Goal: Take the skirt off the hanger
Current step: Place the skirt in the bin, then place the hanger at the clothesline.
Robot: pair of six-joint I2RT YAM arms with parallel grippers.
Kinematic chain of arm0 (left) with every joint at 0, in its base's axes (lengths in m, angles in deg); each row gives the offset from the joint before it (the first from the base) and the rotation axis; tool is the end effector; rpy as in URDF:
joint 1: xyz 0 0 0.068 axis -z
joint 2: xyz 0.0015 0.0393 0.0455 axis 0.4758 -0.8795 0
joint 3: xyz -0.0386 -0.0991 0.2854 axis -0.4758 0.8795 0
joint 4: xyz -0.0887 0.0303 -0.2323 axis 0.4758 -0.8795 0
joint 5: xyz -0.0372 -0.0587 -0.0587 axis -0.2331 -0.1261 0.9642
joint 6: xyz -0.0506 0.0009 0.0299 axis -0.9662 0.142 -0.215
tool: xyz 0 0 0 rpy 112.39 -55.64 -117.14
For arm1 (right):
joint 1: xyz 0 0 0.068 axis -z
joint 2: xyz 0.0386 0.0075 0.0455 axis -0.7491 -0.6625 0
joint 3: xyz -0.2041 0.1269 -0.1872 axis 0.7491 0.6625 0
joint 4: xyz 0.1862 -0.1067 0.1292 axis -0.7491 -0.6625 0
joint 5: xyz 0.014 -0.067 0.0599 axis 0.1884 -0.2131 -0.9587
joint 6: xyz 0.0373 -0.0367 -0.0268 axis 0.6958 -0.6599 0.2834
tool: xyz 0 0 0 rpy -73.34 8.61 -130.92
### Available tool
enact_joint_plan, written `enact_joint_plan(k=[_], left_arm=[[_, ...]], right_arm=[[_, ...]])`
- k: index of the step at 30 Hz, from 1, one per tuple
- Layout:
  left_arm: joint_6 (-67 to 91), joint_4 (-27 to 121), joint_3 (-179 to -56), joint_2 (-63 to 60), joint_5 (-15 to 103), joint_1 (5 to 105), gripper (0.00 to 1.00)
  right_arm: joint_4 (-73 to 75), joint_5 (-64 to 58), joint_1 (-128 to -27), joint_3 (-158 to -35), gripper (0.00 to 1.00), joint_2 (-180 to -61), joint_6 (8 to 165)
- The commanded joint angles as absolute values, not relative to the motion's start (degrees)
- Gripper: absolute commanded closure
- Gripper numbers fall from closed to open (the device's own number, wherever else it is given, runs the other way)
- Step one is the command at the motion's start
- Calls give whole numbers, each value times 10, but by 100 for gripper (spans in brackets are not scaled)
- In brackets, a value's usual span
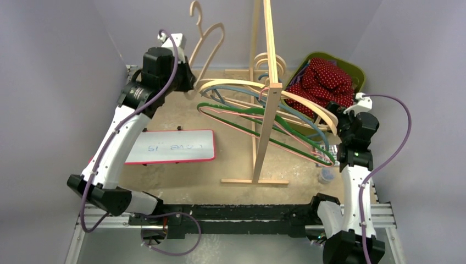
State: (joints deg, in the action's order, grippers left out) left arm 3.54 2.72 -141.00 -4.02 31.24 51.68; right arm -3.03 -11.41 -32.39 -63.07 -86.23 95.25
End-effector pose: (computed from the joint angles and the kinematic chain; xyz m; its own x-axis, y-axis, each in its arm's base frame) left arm 0.2491 -0.1035 0.4812 -0.4749 -0.1603 -0.8653 0.1787 0.9452 -0.2732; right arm 0.1657 -0.0355 0.3505 -0.1548 0.3145 -0.9365 0.0454 0.9492 0.3113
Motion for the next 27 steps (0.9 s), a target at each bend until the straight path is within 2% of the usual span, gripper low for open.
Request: enact_joint_plan(k=[1,12,16,21,27], left_arm=[[53,48,-1483,-78,382,513,100],[-75,179,-1511,-209,780,455,100],[-163,298,-1512,-267,887,456,100],[-315,500,-1518,-315,955,477,100],[-525,754,-1536,-358,982,499,100]], right_arm=[[-25,-127,-325,-636,1,-857,934],[-23,-139,-325,-626,1,-852,938],[-22,-141,-325,-624,1,-850,941],[-24,-142,-325,-625,1,-847,942],[-28,-138,-325,-625,1,-836,942]])
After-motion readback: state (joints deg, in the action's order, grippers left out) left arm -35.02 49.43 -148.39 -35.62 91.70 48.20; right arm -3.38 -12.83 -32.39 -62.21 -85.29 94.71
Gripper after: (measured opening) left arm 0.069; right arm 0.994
